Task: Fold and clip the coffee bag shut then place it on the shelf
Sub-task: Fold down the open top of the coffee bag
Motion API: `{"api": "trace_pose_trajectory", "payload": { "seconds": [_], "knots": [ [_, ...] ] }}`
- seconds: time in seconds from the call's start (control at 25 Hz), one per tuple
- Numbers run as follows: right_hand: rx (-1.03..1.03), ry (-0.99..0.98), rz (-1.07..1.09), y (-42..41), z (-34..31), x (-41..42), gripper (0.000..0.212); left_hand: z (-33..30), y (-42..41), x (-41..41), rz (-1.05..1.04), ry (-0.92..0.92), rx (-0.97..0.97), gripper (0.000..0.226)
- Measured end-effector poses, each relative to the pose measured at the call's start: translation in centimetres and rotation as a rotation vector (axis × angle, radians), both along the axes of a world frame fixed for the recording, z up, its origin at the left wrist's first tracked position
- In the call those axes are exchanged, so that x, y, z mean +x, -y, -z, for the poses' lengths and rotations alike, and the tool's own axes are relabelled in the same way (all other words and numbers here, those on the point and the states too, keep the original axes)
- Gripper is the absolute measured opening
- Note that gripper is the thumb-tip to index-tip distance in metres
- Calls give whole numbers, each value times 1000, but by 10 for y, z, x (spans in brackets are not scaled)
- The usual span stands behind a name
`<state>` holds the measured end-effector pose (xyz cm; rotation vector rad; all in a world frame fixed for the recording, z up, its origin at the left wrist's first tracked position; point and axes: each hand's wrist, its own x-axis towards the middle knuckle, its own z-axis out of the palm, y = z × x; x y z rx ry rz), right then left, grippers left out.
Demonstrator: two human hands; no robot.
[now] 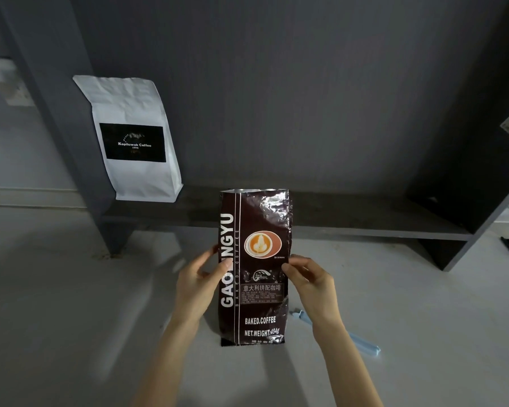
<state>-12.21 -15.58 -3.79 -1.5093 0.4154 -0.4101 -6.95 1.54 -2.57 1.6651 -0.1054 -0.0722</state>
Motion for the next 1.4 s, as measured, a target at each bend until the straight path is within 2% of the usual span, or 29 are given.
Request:
{"api": "trace_pose_trajectory", "payload": {
  "seconds": [0.24, 0.4, 0.48, 0.64, 0.72, 0.92, 1.0, 1.2, 1.4],
  "knots": [
    [-85, -6, -8, 1, -5, -3, 11, -6, -1, -5, 97, -9, -46, 26],
    [-174, -18, -11, -1, -12, -3, 38, -7, -2, -4, 106, -31, -14, 21],
    [-190, -3, 8, -1, -16, -1, 33, -5, -1, -4, 100, -28, -15, 16],
    [-234, 14, 56, 0, -18, 1, 4, 0, 2, -4, 51, 5, -17, 10],
    [-192, 21, 56, 2, -17, -2, 13, 1, 3, -4, 47, 28, -7, 11],
    [-19, 38, -8, 6, -20, -6, 12, 2, 2, -3, 41, 26, -11, 8],
    [-19, 34, -23, 8, -21, -8, 14, -3, 1, -7, 60, 31, -12, 4],
    [-61, 1, -22, 8, -22, -13, 15, -14, -2, -8, 26, 131, 68, 18],
    [-81, 3, -53, 2, -27, -13, 11, -20, 2, -11, 29, 169, -53, 17]
  ]
}}
